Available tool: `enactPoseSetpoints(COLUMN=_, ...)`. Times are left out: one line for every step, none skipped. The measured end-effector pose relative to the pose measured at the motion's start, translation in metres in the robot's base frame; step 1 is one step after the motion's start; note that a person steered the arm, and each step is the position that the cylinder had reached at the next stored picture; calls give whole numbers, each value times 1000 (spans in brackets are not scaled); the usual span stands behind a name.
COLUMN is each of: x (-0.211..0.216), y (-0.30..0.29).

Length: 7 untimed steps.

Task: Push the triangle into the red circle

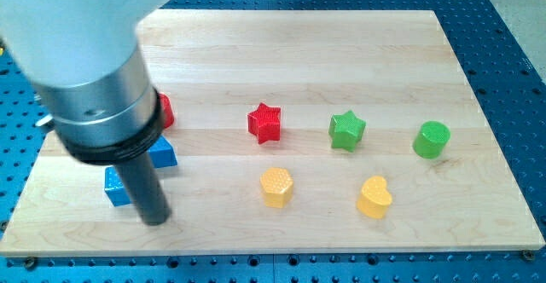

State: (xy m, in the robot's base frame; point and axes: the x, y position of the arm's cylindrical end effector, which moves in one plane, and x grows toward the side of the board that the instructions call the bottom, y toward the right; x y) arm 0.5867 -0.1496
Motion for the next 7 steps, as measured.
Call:
enactPoseSetpoints(x=-78, y=0)
enactPoseSetpoints(x=-114, y=4)
enactPoseSetpoints(x=-127, y=1)
enactPoseSetpoints(x=-118, y=26)
enactPoseSetpoints(x=-134, y=85)
enactPoseSetpoints(x=-152, y=84)
enactPoseSetpoints(x=-145, y=64)
